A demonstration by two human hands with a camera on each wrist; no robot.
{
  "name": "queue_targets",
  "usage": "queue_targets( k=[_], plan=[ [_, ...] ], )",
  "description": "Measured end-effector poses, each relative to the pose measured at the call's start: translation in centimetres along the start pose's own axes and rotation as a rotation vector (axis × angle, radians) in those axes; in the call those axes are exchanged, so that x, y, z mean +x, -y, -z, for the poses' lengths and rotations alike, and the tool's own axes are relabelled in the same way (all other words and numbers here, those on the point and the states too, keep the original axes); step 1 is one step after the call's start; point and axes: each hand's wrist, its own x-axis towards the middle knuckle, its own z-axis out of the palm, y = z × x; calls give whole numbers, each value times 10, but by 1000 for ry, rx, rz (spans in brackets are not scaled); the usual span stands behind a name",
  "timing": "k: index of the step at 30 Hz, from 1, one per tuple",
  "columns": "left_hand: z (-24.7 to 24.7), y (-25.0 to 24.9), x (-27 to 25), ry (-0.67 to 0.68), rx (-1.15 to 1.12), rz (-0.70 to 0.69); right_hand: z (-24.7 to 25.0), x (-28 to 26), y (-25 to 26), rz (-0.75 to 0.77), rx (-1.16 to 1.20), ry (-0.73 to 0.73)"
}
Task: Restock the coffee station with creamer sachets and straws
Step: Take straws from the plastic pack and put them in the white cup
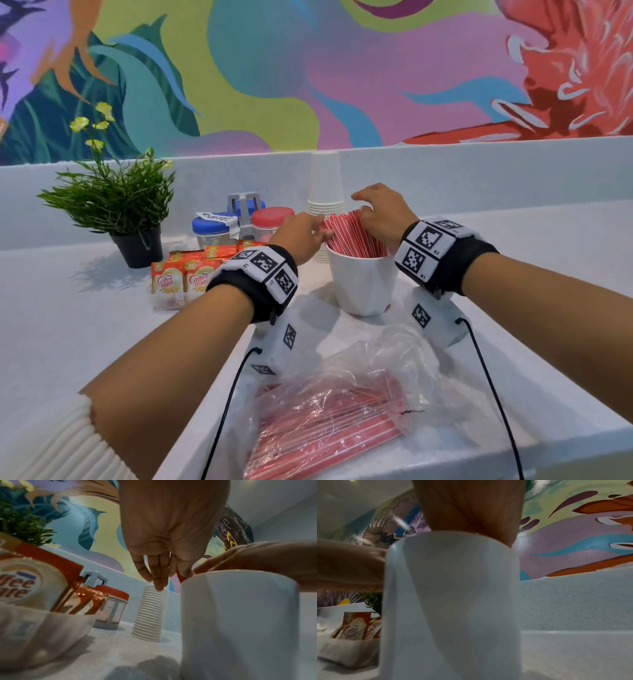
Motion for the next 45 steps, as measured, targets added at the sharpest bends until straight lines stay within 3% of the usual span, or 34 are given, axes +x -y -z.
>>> queue_targets(
  k=[2, 7, 13, 17, 29, 34, 39, 45],
  plan=[
    [-3, -3, 0, 15, -1, 8, 0, 1, 1, -10, -34, 17],
    [-6, -10, -7, 91, -57, -46, -2, -4, 2, 28, -89, 248],
    [9, -16, -13, 163, -18, 31, 9, -6, -1, 16, -31, 167],
    [25, -27, -22, 115, -29, 65, 28, -13, -3, -8, 24, 109],
    [57, -65, -101, 107, 15, 47, 71, -97, 8, -40, 151, 198],
    [40, -68, -148, 179, -75, 59, 59, -139, 0, -231, 321, 160],
    [9, -59, -176, 299, -39, 135, 32, -174, -7, -462, 512, 253],
    [-12, -53, -198, 365, -1, 147, 5, -188, -5, -356, 588, 250]
  ],
)
